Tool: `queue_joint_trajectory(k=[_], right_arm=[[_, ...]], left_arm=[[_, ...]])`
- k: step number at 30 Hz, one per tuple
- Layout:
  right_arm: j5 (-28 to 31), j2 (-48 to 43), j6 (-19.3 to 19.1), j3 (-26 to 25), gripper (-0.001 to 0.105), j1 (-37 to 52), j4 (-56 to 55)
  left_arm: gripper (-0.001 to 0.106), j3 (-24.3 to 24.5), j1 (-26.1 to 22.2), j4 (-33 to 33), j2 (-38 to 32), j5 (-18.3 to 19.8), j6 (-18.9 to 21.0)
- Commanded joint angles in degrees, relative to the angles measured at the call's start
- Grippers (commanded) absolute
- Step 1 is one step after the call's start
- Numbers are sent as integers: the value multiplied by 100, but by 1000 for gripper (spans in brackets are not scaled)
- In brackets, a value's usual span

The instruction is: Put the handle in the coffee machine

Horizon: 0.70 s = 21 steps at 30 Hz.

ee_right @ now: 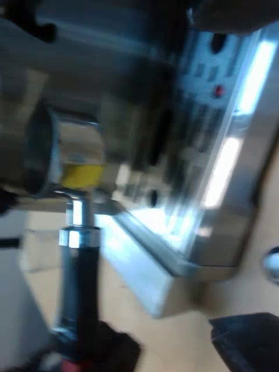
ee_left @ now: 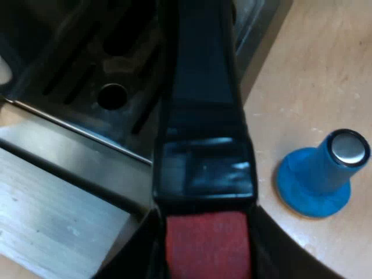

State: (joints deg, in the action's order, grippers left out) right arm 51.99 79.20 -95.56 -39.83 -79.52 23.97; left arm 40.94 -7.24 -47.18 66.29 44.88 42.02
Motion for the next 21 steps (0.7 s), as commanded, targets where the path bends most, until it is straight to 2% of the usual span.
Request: queue_joint_trajectory(k=[1,9,12,21], right_arm=[[195,273,-337,-52,105,0,1121],[516,1094,-792,-549,105,0,1783],[774,1248,-795,-742,105,0,1782],[1028,1594,-795,-1181,105,72,1782]], left_arm=[[0,106,-11,125,19,349,-17],[0,141,-11,212,285,349,5],[0,139,-11,275,322,349,5],[0,340,-11,375,329,349,17]])
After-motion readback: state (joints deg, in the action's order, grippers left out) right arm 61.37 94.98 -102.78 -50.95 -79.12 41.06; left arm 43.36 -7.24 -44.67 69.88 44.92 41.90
